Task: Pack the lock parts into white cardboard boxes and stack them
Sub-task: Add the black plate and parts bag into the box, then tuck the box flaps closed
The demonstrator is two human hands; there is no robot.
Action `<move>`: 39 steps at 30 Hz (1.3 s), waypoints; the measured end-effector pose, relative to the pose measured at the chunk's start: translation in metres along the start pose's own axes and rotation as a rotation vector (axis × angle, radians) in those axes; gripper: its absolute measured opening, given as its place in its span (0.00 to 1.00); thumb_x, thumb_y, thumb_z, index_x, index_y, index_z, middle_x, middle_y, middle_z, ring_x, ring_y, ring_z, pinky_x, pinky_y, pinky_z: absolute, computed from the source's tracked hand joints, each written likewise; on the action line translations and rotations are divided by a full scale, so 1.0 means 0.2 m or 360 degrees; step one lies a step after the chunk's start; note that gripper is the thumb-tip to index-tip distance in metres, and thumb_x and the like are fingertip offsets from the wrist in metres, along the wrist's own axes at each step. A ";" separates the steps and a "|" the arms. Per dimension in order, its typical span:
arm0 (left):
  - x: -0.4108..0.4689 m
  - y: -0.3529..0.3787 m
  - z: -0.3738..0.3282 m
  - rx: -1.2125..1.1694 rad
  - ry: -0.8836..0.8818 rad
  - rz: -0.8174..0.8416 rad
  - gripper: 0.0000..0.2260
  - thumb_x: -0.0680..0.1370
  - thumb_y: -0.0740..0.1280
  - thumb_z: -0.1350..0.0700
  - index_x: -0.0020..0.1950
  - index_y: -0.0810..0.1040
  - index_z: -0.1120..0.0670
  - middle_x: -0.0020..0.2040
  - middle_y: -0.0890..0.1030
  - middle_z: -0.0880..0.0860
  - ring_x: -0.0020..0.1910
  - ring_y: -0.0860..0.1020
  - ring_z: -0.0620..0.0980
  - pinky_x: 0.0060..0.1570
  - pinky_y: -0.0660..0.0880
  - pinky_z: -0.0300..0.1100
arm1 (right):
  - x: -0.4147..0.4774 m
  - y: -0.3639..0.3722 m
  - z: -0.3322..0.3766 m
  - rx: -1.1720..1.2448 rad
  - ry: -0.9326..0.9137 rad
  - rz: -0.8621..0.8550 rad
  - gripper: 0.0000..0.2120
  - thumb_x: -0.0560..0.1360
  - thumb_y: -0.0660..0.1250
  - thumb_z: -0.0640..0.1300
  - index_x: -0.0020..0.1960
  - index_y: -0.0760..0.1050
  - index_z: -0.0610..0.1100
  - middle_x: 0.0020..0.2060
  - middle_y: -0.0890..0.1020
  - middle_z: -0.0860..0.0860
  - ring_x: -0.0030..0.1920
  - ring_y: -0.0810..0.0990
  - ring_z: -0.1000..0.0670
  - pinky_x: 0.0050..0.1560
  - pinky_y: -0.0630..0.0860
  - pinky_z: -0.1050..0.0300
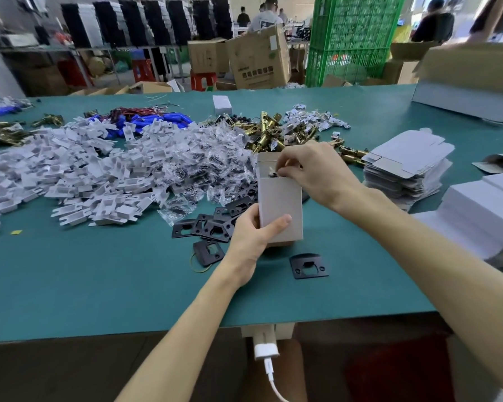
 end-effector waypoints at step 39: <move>-0.01 0.03 -0.03 0.0239 0.0174 0.0021 0.08 0.86 0.65 0.54 0.64 0.80 0.49 0.55 0.84 0.60 0.49 0.83 0.52 0.48 0.83 0.56 | -0.46 0.42 -0.20 0.2165 0.0924 -0.0570 0.10 0.75 0.76 0.46 0.55 0.82 0.46 0.46 0.88 0.44 0.44 0.84 0.46 0.47 0.82 0.44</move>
Point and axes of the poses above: each hand's wrist, its own x-axis towards the middle knuckle, its own y-axis out of the palm, z = x × y, the point moved 2 cm from there along x, towards the middle knuckle
